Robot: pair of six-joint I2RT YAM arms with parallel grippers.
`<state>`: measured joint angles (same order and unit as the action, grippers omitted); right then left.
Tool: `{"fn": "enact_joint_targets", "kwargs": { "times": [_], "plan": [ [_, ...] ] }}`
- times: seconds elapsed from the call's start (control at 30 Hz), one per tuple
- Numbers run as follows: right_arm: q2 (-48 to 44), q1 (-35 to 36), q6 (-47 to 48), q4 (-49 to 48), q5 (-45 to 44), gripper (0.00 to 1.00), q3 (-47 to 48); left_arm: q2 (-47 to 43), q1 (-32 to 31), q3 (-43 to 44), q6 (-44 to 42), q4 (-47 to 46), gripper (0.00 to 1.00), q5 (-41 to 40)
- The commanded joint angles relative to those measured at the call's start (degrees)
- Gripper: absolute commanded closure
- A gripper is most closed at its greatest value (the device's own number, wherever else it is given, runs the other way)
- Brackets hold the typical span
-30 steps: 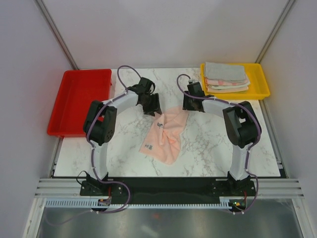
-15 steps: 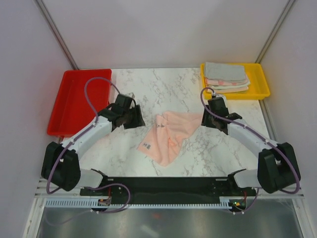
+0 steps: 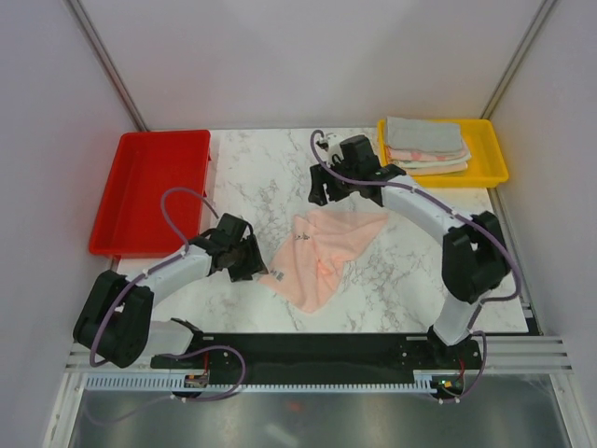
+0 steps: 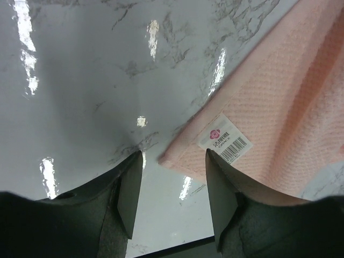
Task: Fold and stack the towels
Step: Flatten out the crumpled towel
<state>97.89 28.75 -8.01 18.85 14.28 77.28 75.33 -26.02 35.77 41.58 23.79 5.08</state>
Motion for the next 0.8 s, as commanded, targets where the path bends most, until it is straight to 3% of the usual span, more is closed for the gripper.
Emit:
{"fn": "enact_joint_targets", "kwargs": {
  "times": [0.0, 0.37, 0.53, 0.7, 0.77],
  "plan": [
    [7.9, 0.7, 6.5, 2.4, 8.9, 0.30, 8.0, 1.2, -0.4, -1.8, 5.0, -5.4, 0.42, 1.8],
    [22.8, 4.3, 5.1, 4.5, 10.2, 0.32, 18.5, 2.6, -2.6, -4.7, 7.8, -8.1, 0.44, 2.4],
    [25.6, 5.3, 5.5, 7.7, 9.6, 0.33, 19.3, 2.6, -2.9, -5.3, 8.2, -8.1, 0.49, 2.3],
    [26.7, 6.0, 6.6, 10.8, 7.7, 0.36, 19.4, 3.0, -2.9, -5.4, 7.8, -8.1, 0.63, 1.6],
    [26.8, 6.1, 6.8, 10.9, 7.7, 0.38, 19.2, 3.2, -2.9, -4.8, 7.7, -8.0, 0.64, 1.9]
  ]
}}
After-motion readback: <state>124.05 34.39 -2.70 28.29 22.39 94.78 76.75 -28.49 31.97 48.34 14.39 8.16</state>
